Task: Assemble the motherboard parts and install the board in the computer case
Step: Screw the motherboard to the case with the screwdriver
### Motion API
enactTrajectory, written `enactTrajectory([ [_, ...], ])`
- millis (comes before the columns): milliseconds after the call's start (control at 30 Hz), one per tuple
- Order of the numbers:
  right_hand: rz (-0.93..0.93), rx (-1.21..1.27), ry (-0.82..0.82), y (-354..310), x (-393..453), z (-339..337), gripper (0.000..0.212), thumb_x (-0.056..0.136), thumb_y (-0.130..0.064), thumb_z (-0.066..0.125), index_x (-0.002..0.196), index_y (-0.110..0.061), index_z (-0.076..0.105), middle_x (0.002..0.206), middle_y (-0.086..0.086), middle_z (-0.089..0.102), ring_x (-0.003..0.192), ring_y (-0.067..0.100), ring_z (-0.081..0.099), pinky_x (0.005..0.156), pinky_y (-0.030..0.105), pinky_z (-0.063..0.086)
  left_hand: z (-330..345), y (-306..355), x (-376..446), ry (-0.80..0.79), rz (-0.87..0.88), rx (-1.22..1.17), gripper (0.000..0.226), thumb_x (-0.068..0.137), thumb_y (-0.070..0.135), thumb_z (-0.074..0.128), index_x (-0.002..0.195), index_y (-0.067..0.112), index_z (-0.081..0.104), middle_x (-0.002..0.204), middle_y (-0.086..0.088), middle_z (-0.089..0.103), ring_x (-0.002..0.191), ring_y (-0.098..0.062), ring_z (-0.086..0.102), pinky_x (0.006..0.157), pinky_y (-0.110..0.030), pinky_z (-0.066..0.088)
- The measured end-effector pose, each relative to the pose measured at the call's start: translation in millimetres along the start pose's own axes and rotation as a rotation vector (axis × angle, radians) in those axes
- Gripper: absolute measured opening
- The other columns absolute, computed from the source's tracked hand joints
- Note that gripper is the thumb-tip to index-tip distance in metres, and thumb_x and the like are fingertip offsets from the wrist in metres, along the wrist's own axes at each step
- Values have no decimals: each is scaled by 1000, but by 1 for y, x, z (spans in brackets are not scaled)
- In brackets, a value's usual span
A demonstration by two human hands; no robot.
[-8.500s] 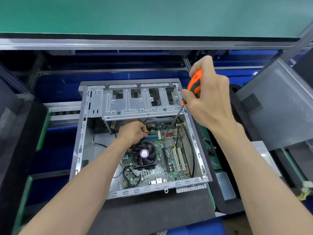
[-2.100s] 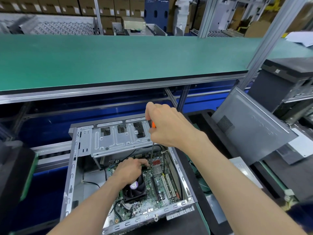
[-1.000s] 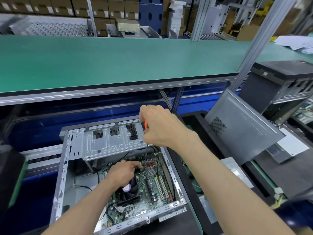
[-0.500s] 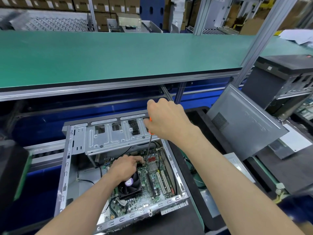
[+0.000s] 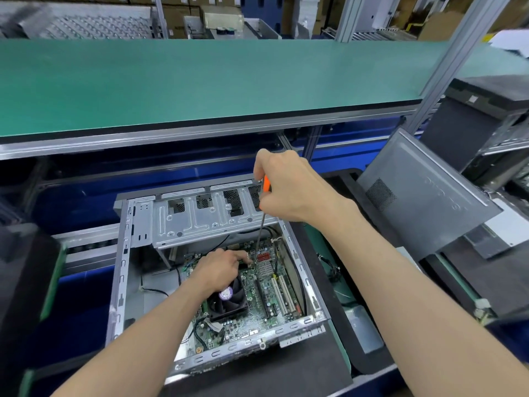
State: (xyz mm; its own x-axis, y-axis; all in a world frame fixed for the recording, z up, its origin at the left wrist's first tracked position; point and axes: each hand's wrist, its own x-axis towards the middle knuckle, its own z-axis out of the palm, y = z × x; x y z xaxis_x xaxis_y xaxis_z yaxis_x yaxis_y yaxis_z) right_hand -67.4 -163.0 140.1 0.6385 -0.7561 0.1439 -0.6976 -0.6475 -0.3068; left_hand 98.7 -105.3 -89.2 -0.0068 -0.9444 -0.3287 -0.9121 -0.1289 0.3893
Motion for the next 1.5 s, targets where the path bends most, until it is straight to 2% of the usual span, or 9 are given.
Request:
enactTrajectory([
  [133, 29, 3, 19, 3, 2, -5, 28, 68, -13, 56, 95, -17, 51, 72, -2, 48, 68, 21, 50, 54, 31, 40, 1, 0, 0, 2, 6, -19, 47, 94, 16, 34, 105, 52, 61, 49, 8, 51, 44, -11, 46, 50, -27, 40],
  [367, 71, 26, 28, 9, 1, -15, 30, 67, -15, 57, 95, -20, 51, 77, -1, 48, 71, 24, 51, 54, 29, 32, 2, -2, -2, 26, 41, -60, 39, 98, 18, 36, 110, 47, 60, 48, 5, 54, 40, -11, 45, 50, -32, 48],
  [567, 75, 48, 82, 9, 2, -29, 29, 67, -18, 60, 95, -22, 52, 80, 0, 51, 82, 25, 50, 55, 30, 34, 8, -10, -14, 388, -65, -221, 21, 94, 28, 53, 108, 31, 68, 37, 7, 47, 37, -7, 47, 42, -23, 35],
  [733, 51, 59, 120, 1, 7, -35, 27, 68, -16, 62, 93, -21, 53, 79, 0, 54, 85, 22, 50, 54, 28, 34, -2, -10, -23, 298, -45, -144, 29, 78, 40, 60, 106, 36, 70, 38, 7, 46, 41, -5, 47, 43, -22, 33],
  [933, 32, 87, 130, -14, 10, -41, 29, 66, -17, 62, 94, -22, 54, 84, 3, 57, 90, 25, 50, 64, 37, 47, -13, -5, -26, 233, -47, -71, 29, 79, 59, 68, 100, 41, 72, 50, 13, 53, 48, -4, 47, 55, -26, 47],
  [1100, 20, 104, 150, -22, 8, -48, 28, 70, -15, 64, 95, -21, 54, 86, 4, 59, 92, 26, 51, 66, 37, 46, -14, -8, -28, 224, -49, -168, 20, 90, 43, 68, 88, 26, 77, 74, 2, 72, 60, -11, 56, 63, -29, 51],
  [1233, -36, 138, 245, -25, 5, -59, 29, 69, -15, 67, 93, -18, 52, 71, -7, 65, 87, 24, 58, 73, 39, 50, -9, -25, -36, 370, -191, -453, 28, 92, 20, 58, 65, 12, 62, 60, 3, 63, 49, -12, 49, 51, -24, 38],
  [1367, -117, 185, 370, -34, 5, -58, 33, 72, -23, 73, 94, -17, 50, 70, -8, 60, 72, 25, 57, 69, 36, 48, -11, -42, -45, 477, -411, -1296, 19, 76, 3, 39, 60, 12, 45, 48, 3, 26, 42, -13, 17, 45, -27, 15],
  [1500, -176, 202, 375, -46, 8, -36, 30, 84, -26, 67, 105, -13, 49, 65, -7, 47, 64, 30, 52, 65, 46, 49, -15, -45, -47, 484, -451, -1289, 29, 82, 9, 44, 54, 10, 52, 43, 3, 27, 37, -13, 19, 39, -21, 19],
])
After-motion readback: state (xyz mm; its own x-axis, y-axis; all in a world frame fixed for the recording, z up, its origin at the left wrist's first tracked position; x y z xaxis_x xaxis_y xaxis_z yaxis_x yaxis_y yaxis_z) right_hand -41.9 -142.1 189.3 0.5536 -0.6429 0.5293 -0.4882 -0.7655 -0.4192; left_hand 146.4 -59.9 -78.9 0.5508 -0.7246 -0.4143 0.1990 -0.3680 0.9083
